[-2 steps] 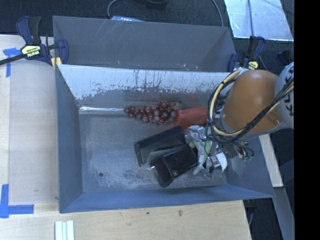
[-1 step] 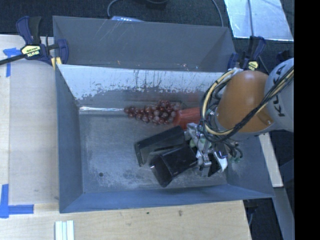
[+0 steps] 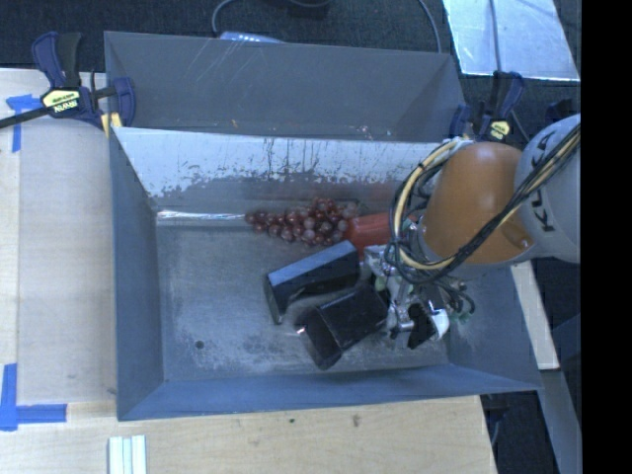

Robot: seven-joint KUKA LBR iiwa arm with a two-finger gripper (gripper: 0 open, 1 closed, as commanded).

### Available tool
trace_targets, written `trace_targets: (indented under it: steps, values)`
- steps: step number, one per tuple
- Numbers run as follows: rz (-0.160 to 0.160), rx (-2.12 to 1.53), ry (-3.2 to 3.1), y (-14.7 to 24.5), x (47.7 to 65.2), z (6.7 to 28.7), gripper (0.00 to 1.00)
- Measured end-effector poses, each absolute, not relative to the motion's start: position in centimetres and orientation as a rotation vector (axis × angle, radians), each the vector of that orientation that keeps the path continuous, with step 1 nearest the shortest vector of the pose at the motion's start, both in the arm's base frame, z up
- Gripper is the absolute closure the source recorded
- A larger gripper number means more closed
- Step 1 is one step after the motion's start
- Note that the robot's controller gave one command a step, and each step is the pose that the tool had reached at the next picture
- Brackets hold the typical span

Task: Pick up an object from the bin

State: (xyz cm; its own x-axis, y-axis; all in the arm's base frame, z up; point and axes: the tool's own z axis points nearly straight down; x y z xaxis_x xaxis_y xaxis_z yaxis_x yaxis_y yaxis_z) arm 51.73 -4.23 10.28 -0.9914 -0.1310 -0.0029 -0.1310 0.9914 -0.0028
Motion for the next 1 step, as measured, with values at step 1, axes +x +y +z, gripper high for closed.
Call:
trace_targets:
  steps: [1]
  values:
    - [-0.009, -0.661, 3.063, -2.96, 53.26, 9.27, 0.0]
